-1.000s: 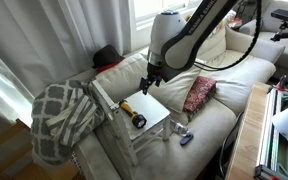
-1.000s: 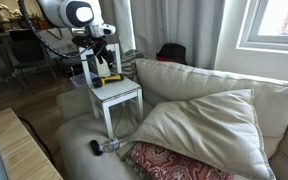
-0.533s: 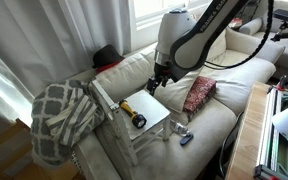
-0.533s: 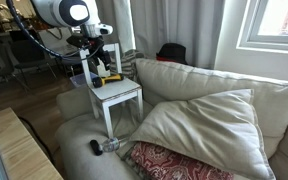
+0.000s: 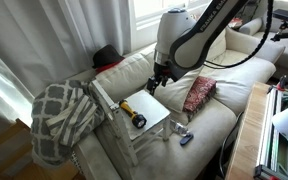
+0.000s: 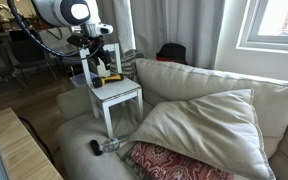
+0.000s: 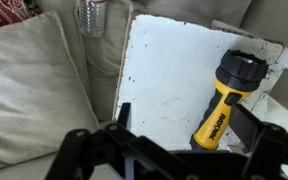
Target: Lay the flashlight flat on the seat of the wooden chair and put the bottle of water upright on it
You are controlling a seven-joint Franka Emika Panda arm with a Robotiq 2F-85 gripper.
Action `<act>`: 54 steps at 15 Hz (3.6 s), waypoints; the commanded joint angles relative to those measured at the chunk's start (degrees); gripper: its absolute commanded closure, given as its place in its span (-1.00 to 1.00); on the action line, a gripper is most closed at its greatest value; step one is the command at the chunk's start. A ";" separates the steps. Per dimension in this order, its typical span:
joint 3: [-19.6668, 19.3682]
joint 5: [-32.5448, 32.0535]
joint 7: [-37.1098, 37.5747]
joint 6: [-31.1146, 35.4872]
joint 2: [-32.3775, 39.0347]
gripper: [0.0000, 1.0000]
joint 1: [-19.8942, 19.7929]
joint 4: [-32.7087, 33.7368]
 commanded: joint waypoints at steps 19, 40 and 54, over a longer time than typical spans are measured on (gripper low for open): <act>14.34 8.40 -30.13 0.32 31.32 -1.00 -32.53 3.36; 0.45 0.97 -15.03 0.31 51.13 -1.00 -10.33 24.57; 1.25 -0.28 -16.16 14.84 62.45 -0.58 -14.21 31.77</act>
